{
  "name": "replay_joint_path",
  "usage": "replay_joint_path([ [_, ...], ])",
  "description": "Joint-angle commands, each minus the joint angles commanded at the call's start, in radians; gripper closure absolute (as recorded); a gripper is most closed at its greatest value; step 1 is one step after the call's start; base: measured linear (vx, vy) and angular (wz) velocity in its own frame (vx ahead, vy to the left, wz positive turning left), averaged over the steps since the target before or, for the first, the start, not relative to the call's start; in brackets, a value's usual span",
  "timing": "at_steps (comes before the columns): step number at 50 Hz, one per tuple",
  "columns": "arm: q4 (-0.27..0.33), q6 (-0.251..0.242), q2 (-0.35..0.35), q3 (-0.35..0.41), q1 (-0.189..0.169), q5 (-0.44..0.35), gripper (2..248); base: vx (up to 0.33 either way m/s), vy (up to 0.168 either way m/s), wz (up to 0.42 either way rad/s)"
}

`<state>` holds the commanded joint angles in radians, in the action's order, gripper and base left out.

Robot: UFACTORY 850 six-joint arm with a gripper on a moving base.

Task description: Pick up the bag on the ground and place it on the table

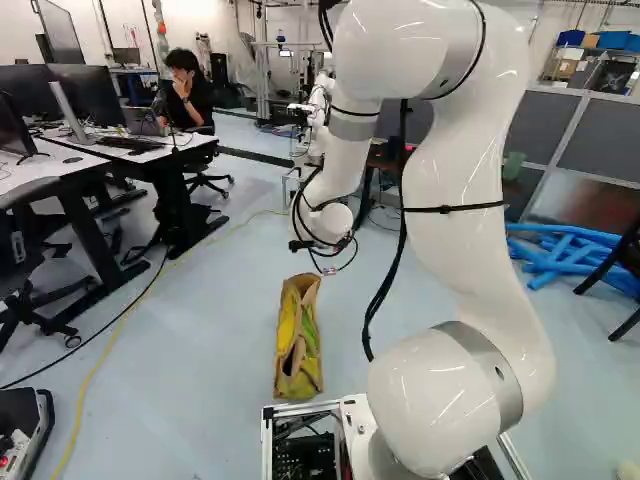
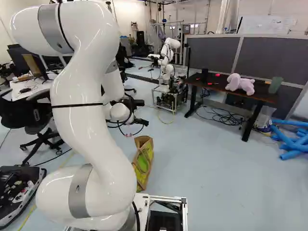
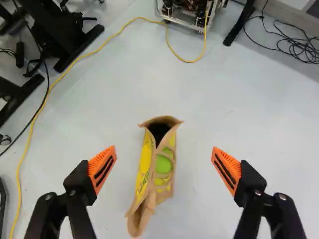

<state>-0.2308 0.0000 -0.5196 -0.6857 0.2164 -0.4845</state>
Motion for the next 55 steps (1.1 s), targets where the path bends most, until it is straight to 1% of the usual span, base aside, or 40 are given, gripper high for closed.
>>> replay_joint_path([
  [43,-0.106,0.0,-0.221,-0.182,0.057,0.15,3,0.0,0.0,0.0],
  [55,-0.14,0.0,-0.276,-0.228,0.069,0.176,3,0.0,0.0,0.0],
])
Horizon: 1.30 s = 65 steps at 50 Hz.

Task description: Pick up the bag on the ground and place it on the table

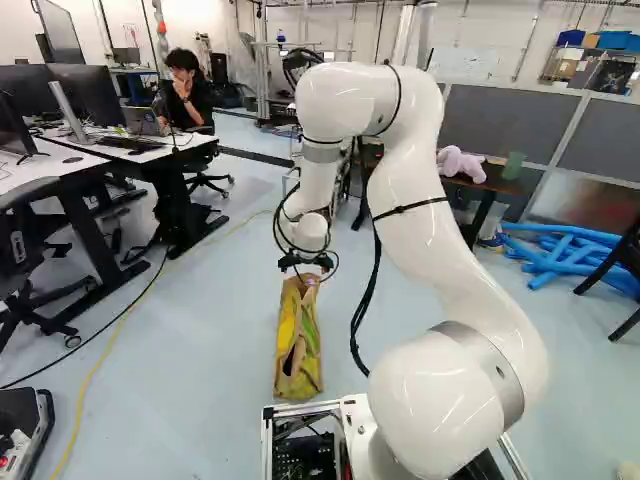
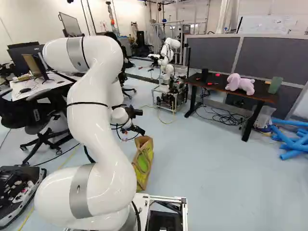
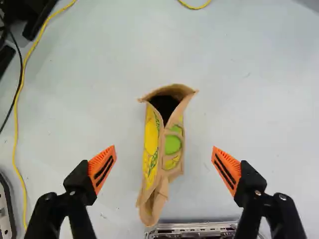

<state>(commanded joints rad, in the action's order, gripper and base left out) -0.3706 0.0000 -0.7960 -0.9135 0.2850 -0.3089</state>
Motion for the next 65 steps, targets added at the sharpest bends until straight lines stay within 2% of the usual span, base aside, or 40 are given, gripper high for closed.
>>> replay_joint_path([
  [28,-0.069,0.0,-0.11,-0.075,0.001,0.024,3,0.0,0.0,0.0],
  [65,-0.142,0.0,-0.26,-0.195,0.007,0.14,3,0.0,0.0,0.0],
])
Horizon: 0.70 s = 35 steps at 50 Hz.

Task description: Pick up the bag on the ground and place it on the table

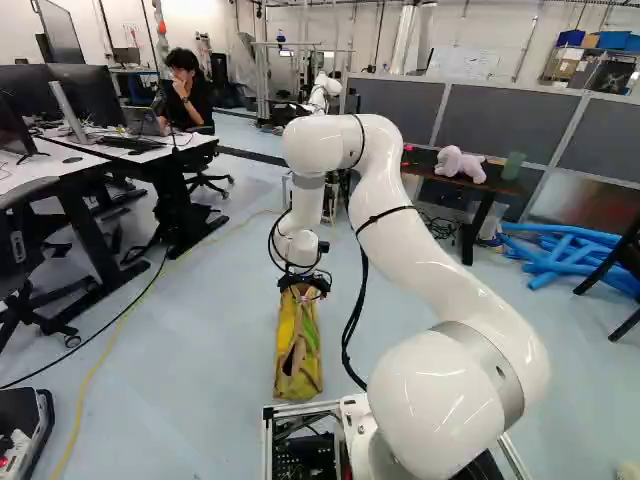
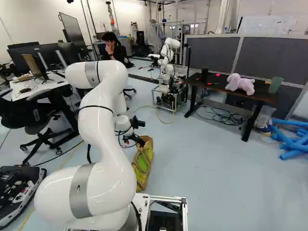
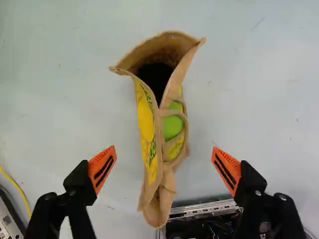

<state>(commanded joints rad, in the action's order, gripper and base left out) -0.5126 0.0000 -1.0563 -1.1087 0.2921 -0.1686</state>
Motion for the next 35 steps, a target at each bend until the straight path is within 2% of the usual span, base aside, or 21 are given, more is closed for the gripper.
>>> replay_joint_path([
  [35,-0.061,0.0,-0.143,-0.129,0.002,0.09,3,0.0,0.0,0.0],
])
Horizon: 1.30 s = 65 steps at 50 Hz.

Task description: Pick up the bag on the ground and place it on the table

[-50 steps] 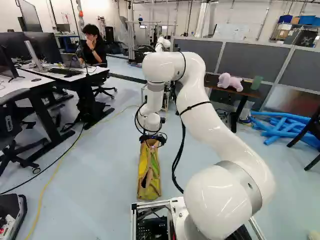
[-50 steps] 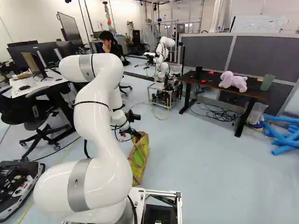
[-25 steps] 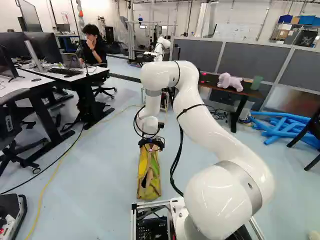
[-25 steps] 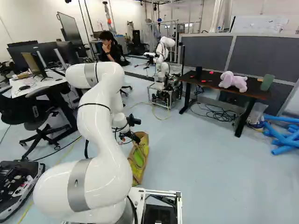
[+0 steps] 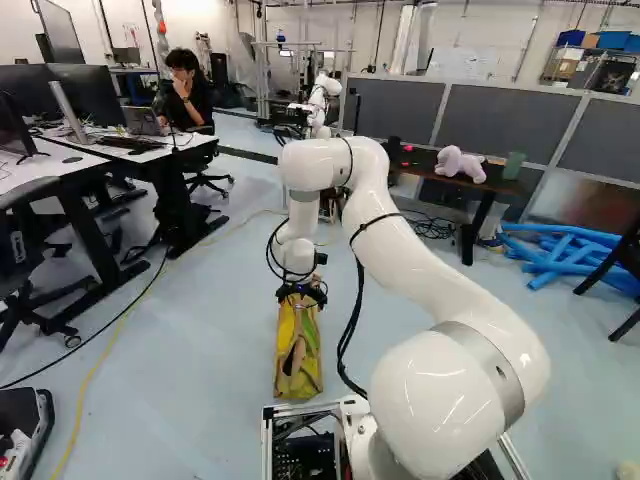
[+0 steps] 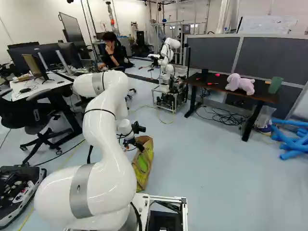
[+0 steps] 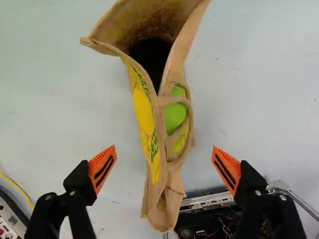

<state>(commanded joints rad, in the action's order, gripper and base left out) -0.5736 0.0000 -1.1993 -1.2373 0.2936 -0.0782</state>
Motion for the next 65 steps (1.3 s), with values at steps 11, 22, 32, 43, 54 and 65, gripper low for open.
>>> replay_joint_path([
  [11,-0.016,0.0,-0.044,-0.04,-0.002,0.021,3,0.0,0.0,0.0],
  [22,-0.032,0.0,-0.088,-0.083,-0.004,0.041,3,0.0,0.0,0.0],
  [32,-0.046,0.0,-0.13,-0.13,-0.008,0.054,3,0.0,0.0,0.0],
  [43,-0.05,0.0,-0.178,-0.186,-0.014,0.056,3,0.0,0.0,0.0],
  [54,-0.05,0.0,-0.225,-0.241,-0.019,0.056,3,0.0,0.0,0.0],
  [65,-0.05,0.0,-0.272,-0.296,-0.023,0.056,3,0.0,0.0,0.0],
])
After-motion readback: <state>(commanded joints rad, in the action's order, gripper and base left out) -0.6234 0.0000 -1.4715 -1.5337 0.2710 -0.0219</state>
